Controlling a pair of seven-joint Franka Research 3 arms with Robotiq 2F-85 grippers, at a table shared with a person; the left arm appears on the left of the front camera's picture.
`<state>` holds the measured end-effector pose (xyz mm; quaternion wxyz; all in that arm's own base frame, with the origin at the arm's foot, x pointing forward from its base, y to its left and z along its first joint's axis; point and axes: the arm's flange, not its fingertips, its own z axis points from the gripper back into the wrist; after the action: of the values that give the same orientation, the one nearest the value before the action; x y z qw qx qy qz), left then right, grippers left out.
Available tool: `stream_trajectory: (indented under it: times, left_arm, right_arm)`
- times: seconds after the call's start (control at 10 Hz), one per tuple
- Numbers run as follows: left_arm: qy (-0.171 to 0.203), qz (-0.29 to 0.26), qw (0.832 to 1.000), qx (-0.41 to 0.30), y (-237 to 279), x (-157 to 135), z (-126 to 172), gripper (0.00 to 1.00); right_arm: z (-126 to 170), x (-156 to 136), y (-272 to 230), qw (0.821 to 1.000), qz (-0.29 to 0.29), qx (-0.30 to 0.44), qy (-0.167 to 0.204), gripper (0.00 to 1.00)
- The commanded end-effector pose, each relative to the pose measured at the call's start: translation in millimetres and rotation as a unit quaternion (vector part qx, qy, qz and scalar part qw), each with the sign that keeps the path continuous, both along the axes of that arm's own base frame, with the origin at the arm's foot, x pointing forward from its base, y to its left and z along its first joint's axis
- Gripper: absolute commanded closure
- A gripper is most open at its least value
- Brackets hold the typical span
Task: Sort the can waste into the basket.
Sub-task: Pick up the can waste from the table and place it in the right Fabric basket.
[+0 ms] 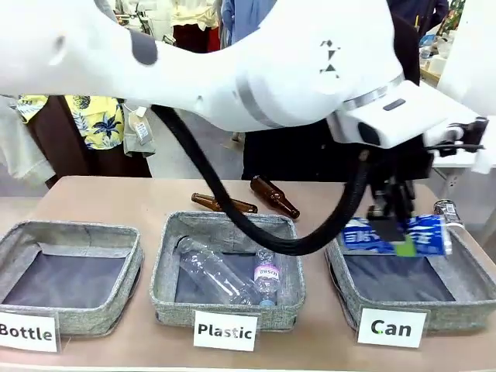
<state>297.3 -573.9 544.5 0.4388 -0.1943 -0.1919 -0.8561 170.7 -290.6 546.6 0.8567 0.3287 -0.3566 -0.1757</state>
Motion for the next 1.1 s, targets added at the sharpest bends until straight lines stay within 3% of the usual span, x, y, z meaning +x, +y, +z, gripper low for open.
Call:
stream_trajectory:
  times: [0.0,0.3,0.4,0.5,0.6,1.0]
  left_arm:
    - [-0.012,0.0,1.0,-0.003,-7,12,-6,0.6]
    - [0.0,0.0,1.0,0.0,0,0,0,0.6]
    - [0.0,-0.001,1.0,-0.006,-7,6,-4,0.6]
    - [-0.029,0.034,0.996,-0.083,-27,33,-11,0.6]
    - [-0.025,0.04,0.993,-0.106,-39,47,-22,0.6]
    - [-0.031,0.1,0.989,-0.103,-51,67,-58,0.6]
  right_arm:
    - [1,3,2,1.0,-0.009,0.008,-0.006,0.0]
    - [1,3,2,1.0,-0.009,0.008,-0.006,0.0]
    - [1,3,2,1.0,-0.009,0.008,-0.006,0.0]
    - [1,3,2,1.0,-0.009,0.008,-0.006,0.0]
    - [1,3,2,1.0,-0.009,0.008,-0.006,0.0]
    - [1,3,2,1.0,-0.009,0.008,-0.006,0.0]
